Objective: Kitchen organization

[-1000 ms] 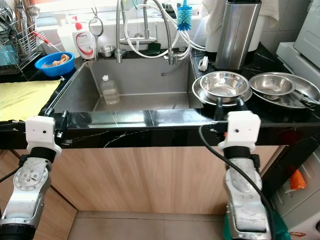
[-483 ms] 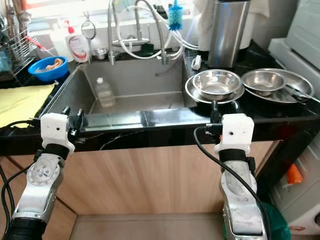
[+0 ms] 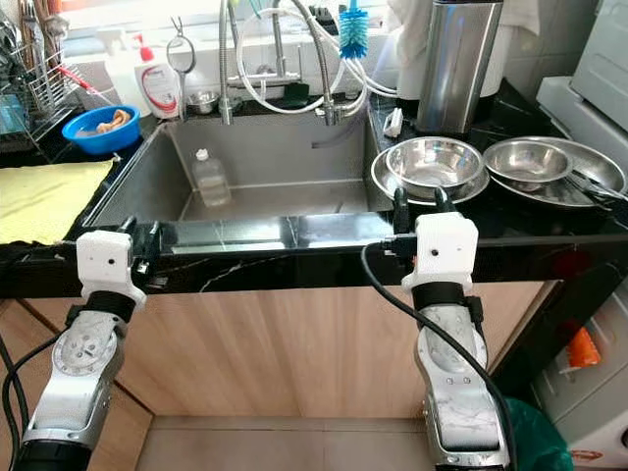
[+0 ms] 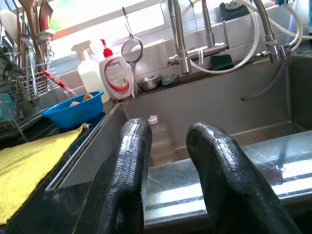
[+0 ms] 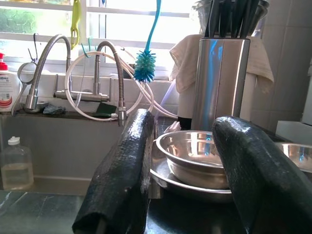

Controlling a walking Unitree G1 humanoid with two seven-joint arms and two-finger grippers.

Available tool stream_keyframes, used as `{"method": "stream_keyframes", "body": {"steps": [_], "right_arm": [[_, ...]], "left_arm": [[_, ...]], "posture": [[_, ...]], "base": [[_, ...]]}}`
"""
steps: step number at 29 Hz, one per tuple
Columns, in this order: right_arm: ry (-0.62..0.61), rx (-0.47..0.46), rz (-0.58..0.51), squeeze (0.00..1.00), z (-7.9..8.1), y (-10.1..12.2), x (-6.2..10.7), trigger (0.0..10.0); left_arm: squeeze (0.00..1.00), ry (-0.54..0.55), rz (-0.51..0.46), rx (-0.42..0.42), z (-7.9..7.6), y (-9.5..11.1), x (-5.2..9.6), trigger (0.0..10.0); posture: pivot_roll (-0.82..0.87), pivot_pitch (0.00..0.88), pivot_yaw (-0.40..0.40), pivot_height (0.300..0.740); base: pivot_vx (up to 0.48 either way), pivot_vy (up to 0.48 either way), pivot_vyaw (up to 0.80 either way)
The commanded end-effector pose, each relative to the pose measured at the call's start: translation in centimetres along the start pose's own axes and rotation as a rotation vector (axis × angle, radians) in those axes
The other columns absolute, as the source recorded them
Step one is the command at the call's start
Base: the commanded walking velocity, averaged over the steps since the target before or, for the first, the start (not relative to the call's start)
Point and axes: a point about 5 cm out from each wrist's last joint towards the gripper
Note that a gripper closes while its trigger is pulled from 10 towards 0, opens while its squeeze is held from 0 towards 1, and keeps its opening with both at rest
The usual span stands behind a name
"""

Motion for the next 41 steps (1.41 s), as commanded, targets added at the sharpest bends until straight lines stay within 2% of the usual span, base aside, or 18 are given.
{"method": "stream_keyframes", "body": {"steps": [1,6,22,33,41], "right_arm": [[-0.003,0.006,-0.001,0.00,0.08,0.14,-0.14,10.0],[-0.001,0.004,-0.003,0.00,0.11,0.25,-0.16,10.0],[-0.003,-0.007,0.005,0.00,0.13,0.09,-0.27,10.0],[0.017,-0.010,0.012,0.00,0.55,-0.02,-0.21,10.0],[0.005,-0.019,0.016,0.00,0.43,-0.06,-0.14,10.0]], "left_arm": [[0.00,0.015,-0.004,-0.017,0.55,0.28,0.00,10.0],[0.00,0.007,-0.009,-0.008,0.07,0.51,-0.10,10.0],[0.00,0.006,-0.032,-0.017,0.30,1.17,-0.53,10.0],[0.00,-0.013,-0.036,-0.024,-0.26,1.20,-0.43,10.0],[0.00,-0.018,-0.030,-0.030,-0.34,1.02,-0.29,10.0]], "posture": [[-0.15,0.000,0.091,0.740],[-0.15,0.000,0.090,0.740],[-0.14,0.000,0.092,0.740],[-0.15,0.000,0.093,0.740],[-0.15,0.000,0.095,0.740]], "base": [[0.000,0.000,0.00],[0.000,0.000,0.00],[0.266,0.000,0.00],[0.298,0.000,0.00],[0.000,0.000,0.00]]}}
Point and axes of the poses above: a point about 5 cm out from each wrist's last joint towards the gripper, its own x axis pointing back from the gripper into the wrist, its own y axis along the axis of the wrist's last joint, z = x × y, and after that the axes turned 14 degrees about -x, right-handed
